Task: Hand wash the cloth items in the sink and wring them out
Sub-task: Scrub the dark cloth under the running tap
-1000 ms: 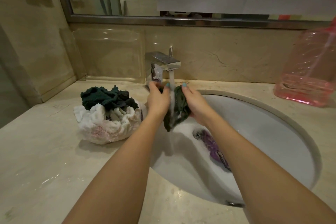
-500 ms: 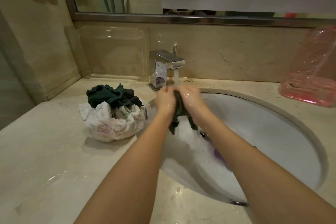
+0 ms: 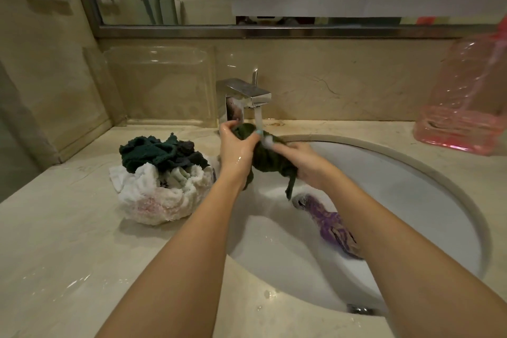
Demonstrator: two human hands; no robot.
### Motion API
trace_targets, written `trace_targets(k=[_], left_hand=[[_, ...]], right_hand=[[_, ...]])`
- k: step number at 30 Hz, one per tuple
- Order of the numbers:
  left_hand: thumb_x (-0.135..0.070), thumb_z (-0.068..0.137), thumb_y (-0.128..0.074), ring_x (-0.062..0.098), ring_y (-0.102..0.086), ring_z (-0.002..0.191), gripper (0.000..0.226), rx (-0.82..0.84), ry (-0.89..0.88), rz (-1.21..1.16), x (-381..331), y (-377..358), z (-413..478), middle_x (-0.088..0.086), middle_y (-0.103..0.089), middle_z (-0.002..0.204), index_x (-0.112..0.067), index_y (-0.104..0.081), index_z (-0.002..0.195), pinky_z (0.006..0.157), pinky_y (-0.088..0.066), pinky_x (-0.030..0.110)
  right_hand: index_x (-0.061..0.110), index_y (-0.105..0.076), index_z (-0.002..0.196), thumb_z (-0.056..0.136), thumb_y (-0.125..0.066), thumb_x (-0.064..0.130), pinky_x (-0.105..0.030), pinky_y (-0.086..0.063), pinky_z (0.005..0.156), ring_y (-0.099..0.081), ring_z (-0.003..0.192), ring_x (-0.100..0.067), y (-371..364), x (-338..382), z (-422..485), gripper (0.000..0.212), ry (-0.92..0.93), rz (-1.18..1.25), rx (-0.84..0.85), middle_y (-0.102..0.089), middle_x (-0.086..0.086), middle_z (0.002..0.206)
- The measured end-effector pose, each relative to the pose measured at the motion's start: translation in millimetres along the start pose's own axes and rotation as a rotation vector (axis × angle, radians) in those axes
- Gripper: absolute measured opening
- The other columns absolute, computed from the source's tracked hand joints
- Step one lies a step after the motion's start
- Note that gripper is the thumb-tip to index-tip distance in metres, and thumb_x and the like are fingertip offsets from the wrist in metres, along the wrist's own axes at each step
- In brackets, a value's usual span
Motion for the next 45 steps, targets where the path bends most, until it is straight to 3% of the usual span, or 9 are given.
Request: trace_targets(k=[3, 6, 10, 20, 24, 30, 35, 41, 45], left_hand=[[-0.013, 0.093, -0.062, 0.019, -0.055, 0.108, 0.040, -0.113, -0.003, -0.014, -1, 18, 6, 0.002, -0.052, 0.120, -0.016, -0.042, 0.127, 0.082, -0.051, 0.027], [-0.016, 0.095, -0.061, 0.018, -0.055, 0.108, 0.036, -0.200, -0.027, 0.004, -2, 30, 8, 0.003, -0.056, 0.123, -0.013, -0.048, 0.129, 0.089, -0.047, 0.028], [-0.021, 0.097, -0.058, 0.020, -0.058, 0.111, 0.029, -0.244, -0.043, 0.028, -1, 37, 11, 0.004, -0.060, 0.121, -0.014, -0.056, 0.125, 0.097, -0.050, 0.036], [-0.027, 0.103, -0.046, 0.021, -0.057, 0.106, 0.016, -0.277, -0.020, 0.047, -1, 38, 12, 0.000, -0.057, 0.110, -0.019, -0.053, 0.114, 0.093, -0.051, 0.039], [-0.030, 0.100, -0.051, 0.024, -0.058, 0.106, 0.014, -0.272, 0.041, -0.022, 5, 40, 14, 0.005, -0.058, 0.113, -0.021, -0.049, 0.111, 0.093, -0.053, 0.043], [-0.023, 0.099, -0.055, 0.028, -0.064, 0.103, 0.027, 0.051, 0.144, -0.239, 18, -14, 1, 0.011, -0.064, 0.112, -0.013, -0.052, 0.124, 0.087, -0.056, 0.042], [-0.034, 0.102, -0.045, 0.027, -0.062, 0.105, 0.025, -0.117, 0.144, 0.130, 23, 5, 11, 0.006, -0.063, 0.108, -0.017, -0.052, 0.120, 0.094, -0.052, 0.046], [-0.033, 0.101, -0.044, 0.029, -0.064, 0.097, 0.026, 0.127, 0.055, 0.231, 2, -51, -28, 0.014, -0.067, 0.102, -0.020, -0.060, 0.085, 0.091, -0.053, 0.045], [-0.034, 0.100, -0.045, 0.030, -0.065, 0.095, 0.032, 0.134, 0.062, 0.205, 1, -59, -28, 0.015, -0.069, 0.096, -0.013, -0.063, 0.084, 0.091, -0.053, 0.042]], right_hand=[[0.004, -0.059, 0.123, 0.084, -0.072, 0.023, -0.036, -0.050, 0.095, -0.062, 0.106, -0.025, -19, -18, -5, 0.046, -0.055, -0.078, 0.281, -0.065, -0.012, 0.114], [0.009, -0.059, 0.125, 0.085, -0.068, 0.004, -0.037, -0.053, 0.093, -0.065, 0.101, -0.027, -3, -13, -2, 0.041, 0.004, -0.084, 0.216, -0.066, -0.013, 0.112], [0.014, -0.060, 0.119, 0.091, -0.066, 0.021, -0.030, -0.055, 0.076, -0.066, 0.096, -0.022, 29, 5, -6, 0.029, 0.063, 0.010, 0.028, -0.067, -0.012, 0.113], [0.014, -0.063, 0.094, 0.091, -0.064, 0.021, -0.036, -0.052, 0.091, -0.062, 0.104, -0.023, 38, 18, -14, 0.008, 0.070, -0.311, -0.013, -0.067, -0.008, 0.100], [0.012, -0.062, 0.115, 0.093, -0.059, 0.009, -0.040, -0.056, 0.086, -0.063, 0.107, -0.029, 33, 14, -17, 0.023, 0.063, -0.011, 0.035, -0.065, -0.014, 0.112], [0.016, -0.057, 0.105, 0.105, -0.038, 0.029, -0.041, -0.056, 0.083, -0.065, 0.096, -0.025, 7, 27, -11, 0.024, 0.096, 0.256, -0.164, -0.065, -0.014, 0.108], [0.011, -0.058, 0.122, 0.105, -0.037, 0.026, -0.022, -0.045, 0.069, -0.056, 0.092, -0.014, -38, 41, -11, 0.031, 0.197, 0.024, -0.184, -0.059, 0.000, 0.097], [0.016, -0.060, 0.087, 0.102, -0.041, 0.031, -0.036, -0.050, 0.082, -0.062, 0.091, -0.027, 23, 31, -18, 0.029, 0.076, 0.160, -0.531, -0.065, -0.011, 0.095], [0.011, -0.068, 0.087, 0.085, -0.057, 0.033, -0.042, -0.055, 0.084, -0.067, 0.091, -0.033, 17, 17, -27, 0.024, -0.023, 0.329, -0.454, -0.069, -0.014, 0.092]])
Point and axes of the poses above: each hand's wrist, its own z-axis towards the middle knuckle, its own y-axis out of the back of the hand, x = y × z, the point moved 10 cm from there along z, towards the middle knuckle
